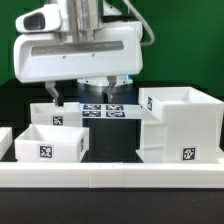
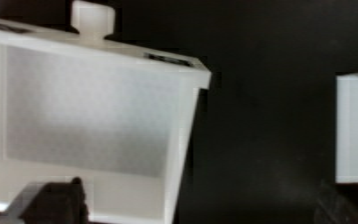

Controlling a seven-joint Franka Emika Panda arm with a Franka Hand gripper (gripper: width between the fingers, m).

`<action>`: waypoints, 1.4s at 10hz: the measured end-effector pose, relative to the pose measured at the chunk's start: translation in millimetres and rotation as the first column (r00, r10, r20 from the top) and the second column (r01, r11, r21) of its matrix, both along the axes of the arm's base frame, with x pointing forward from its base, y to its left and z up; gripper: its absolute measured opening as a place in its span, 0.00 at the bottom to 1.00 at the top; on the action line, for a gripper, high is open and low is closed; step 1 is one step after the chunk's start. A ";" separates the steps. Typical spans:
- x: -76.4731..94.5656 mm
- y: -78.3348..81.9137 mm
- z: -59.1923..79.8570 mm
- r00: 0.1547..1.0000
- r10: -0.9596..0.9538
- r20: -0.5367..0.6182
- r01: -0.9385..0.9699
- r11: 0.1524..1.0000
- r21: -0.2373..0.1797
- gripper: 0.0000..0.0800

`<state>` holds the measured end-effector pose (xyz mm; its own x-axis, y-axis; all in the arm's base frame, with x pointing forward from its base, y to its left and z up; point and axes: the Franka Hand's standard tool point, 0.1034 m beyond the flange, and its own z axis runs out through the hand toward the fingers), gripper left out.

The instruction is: Assemble drawer

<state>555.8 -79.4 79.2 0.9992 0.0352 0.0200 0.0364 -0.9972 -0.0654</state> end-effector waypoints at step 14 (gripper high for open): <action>-2.4 -1.1 -56.9 0.997 -0.076 -0.011 0.076 0.997 -0.033 0.81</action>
Offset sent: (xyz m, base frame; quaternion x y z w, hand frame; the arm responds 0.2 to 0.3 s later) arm 0.0000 0.0000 0.0000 0.0000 0.0000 0.0000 1.0000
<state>553.4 -80.4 22.2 0.9991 -0.0405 0.0079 -0.0402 -0.9987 -0.0326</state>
